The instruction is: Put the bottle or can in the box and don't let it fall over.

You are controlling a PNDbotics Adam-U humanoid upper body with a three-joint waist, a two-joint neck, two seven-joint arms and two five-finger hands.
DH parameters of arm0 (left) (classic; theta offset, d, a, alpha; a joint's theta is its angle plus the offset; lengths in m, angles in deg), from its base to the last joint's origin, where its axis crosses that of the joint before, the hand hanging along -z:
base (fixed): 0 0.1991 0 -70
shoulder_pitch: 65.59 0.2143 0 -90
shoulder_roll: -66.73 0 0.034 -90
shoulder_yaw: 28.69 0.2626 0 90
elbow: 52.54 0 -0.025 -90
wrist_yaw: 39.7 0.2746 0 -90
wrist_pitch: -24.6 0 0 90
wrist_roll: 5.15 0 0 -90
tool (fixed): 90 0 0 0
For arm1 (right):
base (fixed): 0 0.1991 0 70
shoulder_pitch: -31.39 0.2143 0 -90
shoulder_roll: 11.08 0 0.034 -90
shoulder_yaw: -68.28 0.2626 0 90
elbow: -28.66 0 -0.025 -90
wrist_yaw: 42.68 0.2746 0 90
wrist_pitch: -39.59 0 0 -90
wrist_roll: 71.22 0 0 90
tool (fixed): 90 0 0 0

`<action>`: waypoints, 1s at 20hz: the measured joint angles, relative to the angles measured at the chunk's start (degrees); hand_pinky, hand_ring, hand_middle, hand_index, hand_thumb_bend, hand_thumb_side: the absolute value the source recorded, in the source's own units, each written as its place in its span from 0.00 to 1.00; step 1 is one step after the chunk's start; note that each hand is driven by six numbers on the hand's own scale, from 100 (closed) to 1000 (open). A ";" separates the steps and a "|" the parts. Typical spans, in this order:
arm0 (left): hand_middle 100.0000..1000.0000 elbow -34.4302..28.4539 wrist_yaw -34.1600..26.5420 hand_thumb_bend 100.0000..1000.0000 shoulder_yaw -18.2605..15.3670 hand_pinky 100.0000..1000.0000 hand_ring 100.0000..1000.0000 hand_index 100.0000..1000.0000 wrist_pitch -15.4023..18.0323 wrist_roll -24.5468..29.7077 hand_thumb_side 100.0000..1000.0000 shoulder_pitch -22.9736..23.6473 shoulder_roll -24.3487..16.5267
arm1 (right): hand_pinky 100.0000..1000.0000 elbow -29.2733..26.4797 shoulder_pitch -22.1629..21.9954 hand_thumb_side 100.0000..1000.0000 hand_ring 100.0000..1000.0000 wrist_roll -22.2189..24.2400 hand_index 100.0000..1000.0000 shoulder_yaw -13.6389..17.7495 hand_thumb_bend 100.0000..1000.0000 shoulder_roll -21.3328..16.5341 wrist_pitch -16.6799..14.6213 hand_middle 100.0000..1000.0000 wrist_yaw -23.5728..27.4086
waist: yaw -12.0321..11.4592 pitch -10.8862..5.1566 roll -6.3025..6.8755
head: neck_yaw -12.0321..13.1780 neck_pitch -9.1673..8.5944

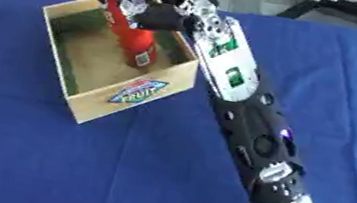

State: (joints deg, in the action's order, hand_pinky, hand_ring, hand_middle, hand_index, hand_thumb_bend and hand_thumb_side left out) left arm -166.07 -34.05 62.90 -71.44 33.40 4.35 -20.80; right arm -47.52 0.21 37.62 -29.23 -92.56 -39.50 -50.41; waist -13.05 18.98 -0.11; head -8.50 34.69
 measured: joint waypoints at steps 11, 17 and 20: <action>0.64 0.00 0.20 0.26 -0.04 0.66 0.49 0.73 -0.06 -0.05 0.55 0.81 -0.05 | 1.00 -4.44 -1.69 0.00 1.00 -0.79 1.00 0.01 0.00 -2.48 1.98 1.00 1.76 | 0.99 -0.59 0.04 | 0.97 0.52; 0.64 0.00 0.34 0.26 -0.07 0.66 0.49 0.73 -0.06 -0.05 0.55 0.91 -0.06 | 1.00 -6.87 -2.90 0.00 1.00 -1.98 1.00 0.10 0.00 -4.06 3.22 1.00 3.69 | 1.39 -0.85 0.34 | 1.38 0.96; 0.64 0.00 0.40 0.26 -0.16 0.66 0.49 0.73 -0.06 -0.05 0.54 0.96 -0.06 | 1.00 -7.97 -3.54 0.00 1.00 -2.51 1.00 0.37 0.00 -4.83 3.66 1.00 4.76 | 1.72 -1.26 0.47 | 1.61 0.98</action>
State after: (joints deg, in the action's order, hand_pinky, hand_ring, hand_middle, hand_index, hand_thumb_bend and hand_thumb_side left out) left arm -166.07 -33.64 62.74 -71.51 33.35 5.31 -20.86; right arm -55.50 -3.33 35.11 -28.86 -97.39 -35.84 -45.65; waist -11.33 17.71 0.36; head -6.90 35.67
